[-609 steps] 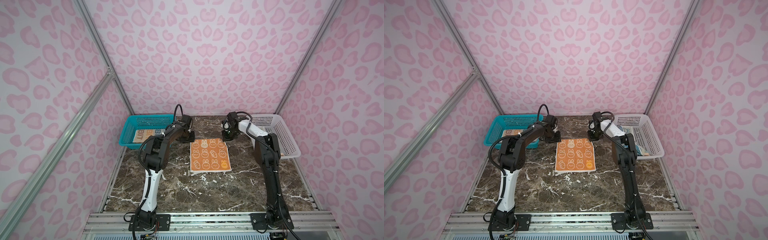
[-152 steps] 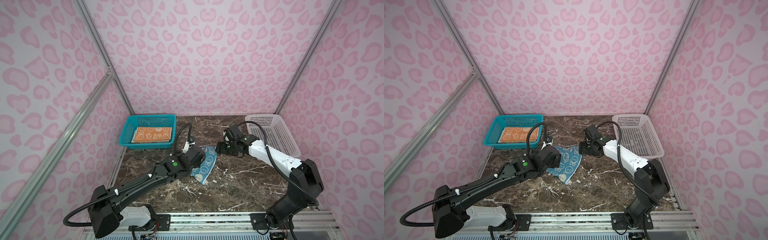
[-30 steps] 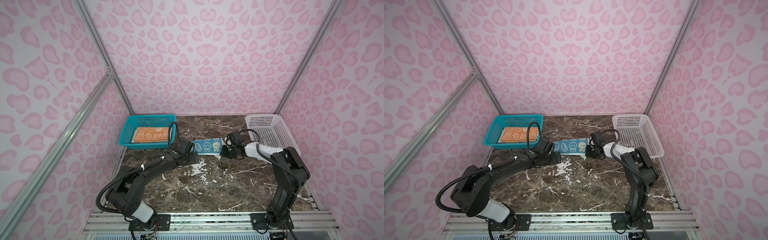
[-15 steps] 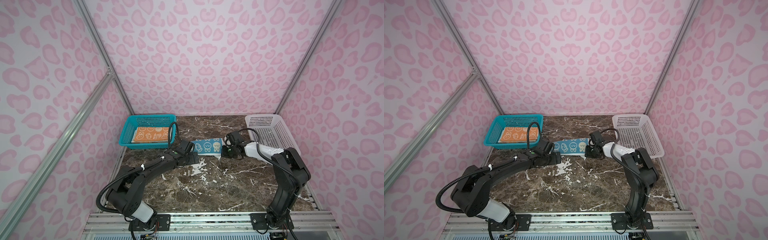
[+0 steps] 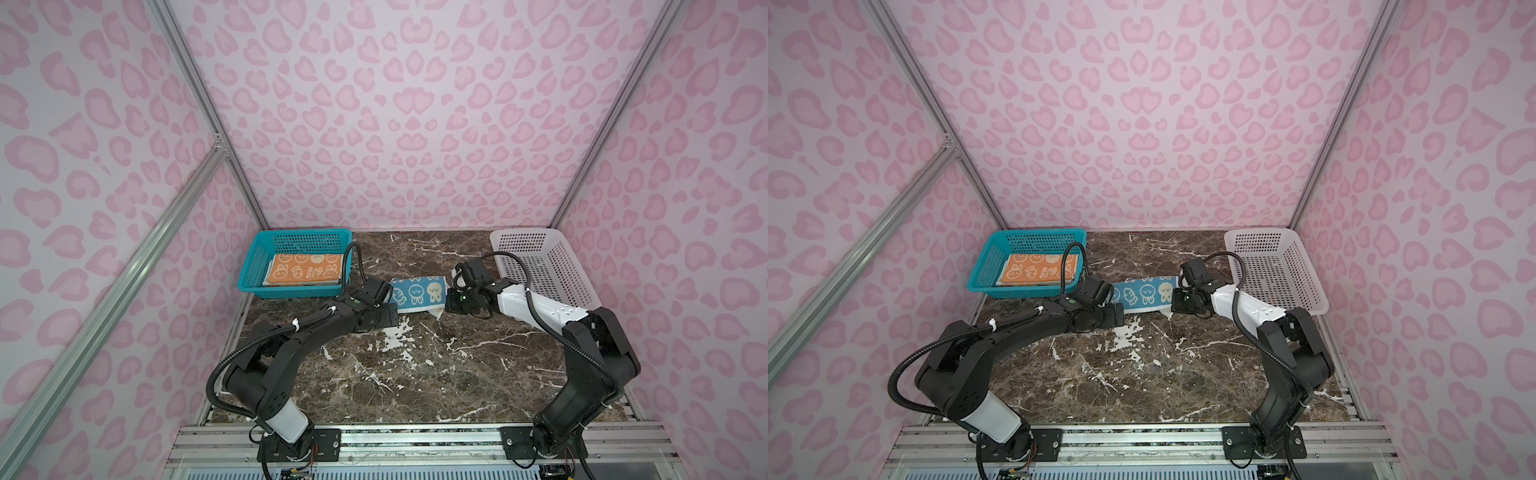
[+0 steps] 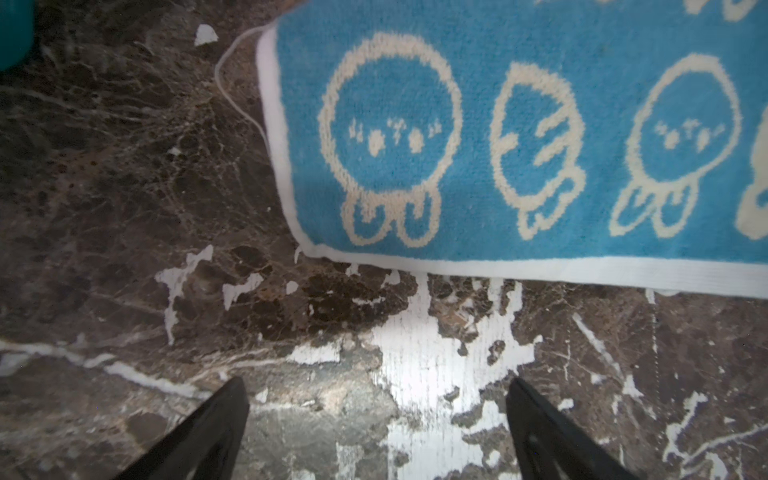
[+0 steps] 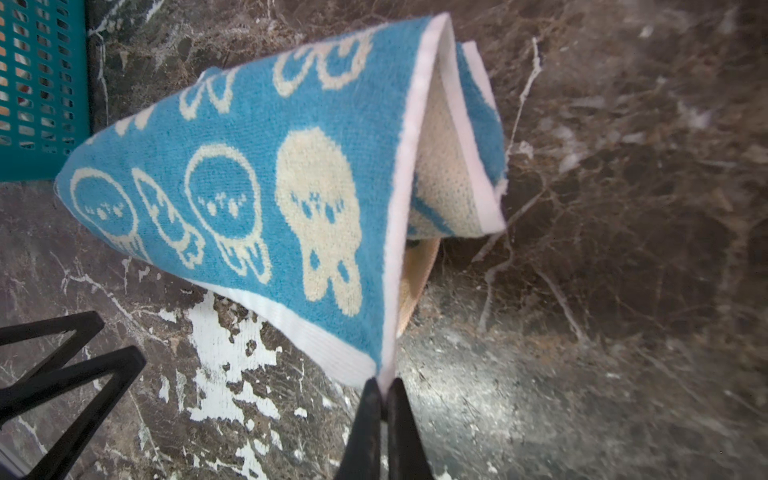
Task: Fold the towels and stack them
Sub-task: 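Lift the blue towel high by two corners with both grippers, letting it hang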
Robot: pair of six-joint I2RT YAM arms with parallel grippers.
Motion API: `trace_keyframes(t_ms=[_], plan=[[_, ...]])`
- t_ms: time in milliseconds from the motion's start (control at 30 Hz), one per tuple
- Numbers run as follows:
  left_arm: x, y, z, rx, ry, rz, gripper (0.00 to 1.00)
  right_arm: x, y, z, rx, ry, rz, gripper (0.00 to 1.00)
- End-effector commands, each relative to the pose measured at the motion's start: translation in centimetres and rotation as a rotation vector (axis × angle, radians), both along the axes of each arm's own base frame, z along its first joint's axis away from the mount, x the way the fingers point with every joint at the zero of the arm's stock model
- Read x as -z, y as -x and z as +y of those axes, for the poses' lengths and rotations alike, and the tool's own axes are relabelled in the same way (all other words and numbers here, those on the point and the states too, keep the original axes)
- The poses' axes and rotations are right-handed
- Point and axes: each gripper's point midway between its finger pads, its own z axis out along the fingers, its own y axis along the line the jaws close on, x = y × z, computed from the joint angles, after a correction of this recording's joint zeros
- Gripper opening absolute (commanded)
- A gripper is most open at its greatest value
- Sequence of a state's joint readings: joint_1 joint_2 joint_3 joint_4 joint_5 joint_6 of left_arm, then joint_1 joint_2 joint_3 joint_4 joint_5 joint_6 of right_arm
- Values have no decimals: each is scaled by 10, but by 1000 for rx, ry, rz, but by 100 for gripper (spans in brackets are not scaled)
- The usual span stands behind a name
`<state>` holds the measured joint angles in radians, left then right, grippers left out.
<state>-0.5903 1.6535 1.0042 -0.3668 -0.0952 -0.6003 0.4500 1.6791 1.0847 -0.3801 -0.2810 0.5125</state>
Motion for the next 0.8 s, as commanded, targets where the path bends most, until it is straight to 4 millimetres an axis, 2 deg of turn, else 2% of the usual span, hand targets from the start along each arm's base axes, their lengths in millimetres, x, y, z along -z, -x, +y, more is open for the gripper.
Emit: trace_keyframes(t_ms=[0, 233, 633, 767], plan=[[7, -7, -2, 35, -43, 12, 91, 7, 14, -6, -4, 21, 32, 0], [24, -13, -3, 55, -94, 45, 80, 11, 30, -13, -7, 26, 41, 0], [43, 9, 1, 92, -107, 113, 56, 17, 29, -13, 3, 14, 54, 0], [48, 8, 0, 93, -122, 121, 54, 15, 29, -11, 2, -3, 49, 0]])
